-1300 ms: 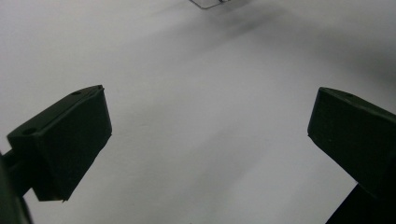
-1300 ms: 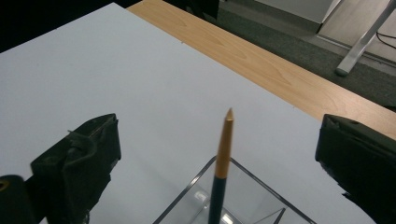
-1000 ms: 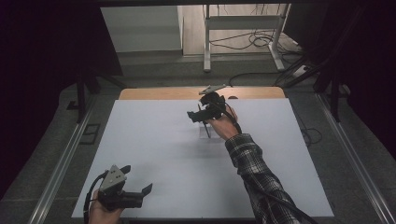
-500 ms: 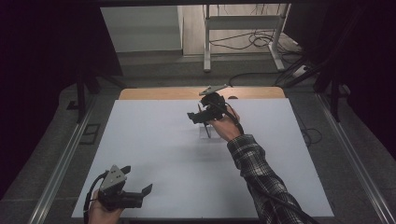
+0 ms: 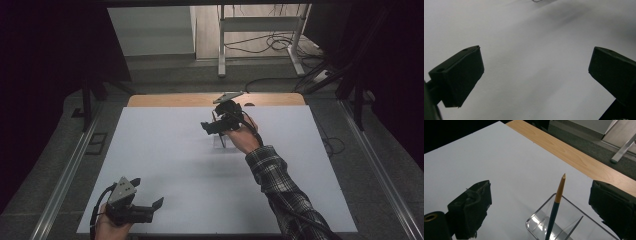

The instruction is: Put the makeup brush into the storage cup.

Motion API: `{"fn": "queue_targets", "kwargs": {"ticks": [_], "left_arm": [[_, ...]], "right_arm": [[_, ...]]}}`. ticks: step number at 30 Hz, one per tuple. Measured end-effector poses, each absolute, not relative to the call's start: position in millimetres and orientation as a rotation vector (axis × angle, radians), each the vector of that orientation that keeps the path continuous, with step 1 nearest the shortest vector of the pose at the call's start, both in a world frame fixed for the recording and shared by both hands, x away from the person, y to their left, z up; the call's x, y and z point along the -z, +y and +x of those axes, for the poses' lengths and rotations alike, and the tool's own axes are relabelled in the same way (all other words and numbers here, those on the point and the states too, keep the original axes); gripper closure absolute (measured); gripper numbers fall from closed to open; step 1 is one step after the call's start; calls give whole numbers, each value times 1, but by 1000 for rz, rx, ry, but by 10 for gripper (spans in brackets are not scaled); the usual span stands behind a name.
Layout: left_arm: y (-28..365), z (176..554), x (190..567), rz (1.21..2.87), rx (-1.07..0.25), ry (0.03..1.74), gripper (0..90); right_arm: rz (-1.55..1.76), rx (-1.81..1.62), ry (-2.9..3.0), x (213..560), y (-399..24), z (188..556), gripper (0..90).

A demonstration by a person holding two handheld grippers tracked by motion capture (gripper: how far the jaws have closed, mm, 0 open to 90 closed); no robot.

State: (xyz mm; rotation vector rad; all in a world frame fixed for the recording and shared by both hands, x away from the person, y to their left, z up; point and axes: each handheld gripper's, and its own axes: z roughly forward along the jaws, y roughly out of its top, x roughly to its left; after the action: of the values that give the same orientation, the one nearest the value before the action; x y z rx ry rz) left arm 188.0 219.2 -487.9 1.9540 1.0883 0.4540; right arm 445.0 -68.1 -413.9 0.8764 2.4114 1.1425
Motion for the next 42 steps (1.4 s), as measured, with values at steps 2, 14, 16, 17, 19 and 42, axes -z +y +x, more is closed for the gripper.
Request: {"fn": "queue_targets", "kwargs": {"ticks": [2, 14, 16, 17, 19, 42], "left_arm": [[219, 188, 488, 1953, -451, 1091, 6], [220, 189, 488, 1948, -446, 1093, 7], [220, 189, 488, 1948, -445, 1093, 7], [220, 189, 488, 1947, -442, 1092, 8], [220, 189, 488, 1946, -440, 1091, 9], [221, 189, 488, 1933, -414, 1098, 10]], "right_arm": [[874, -1147, 2412, 413, -68, 443, 46], [849, -1155, 2415, 407, -73, 431, 45], [844, -1159, 2421, 406, -74, 429, 46], [841, -1162, 2423, 406, -75, 427, 45], [835, -1162, 2431, 407, -76, 425, 46], [823, -1187, 2453, 416, -89, 407, 44]]}}
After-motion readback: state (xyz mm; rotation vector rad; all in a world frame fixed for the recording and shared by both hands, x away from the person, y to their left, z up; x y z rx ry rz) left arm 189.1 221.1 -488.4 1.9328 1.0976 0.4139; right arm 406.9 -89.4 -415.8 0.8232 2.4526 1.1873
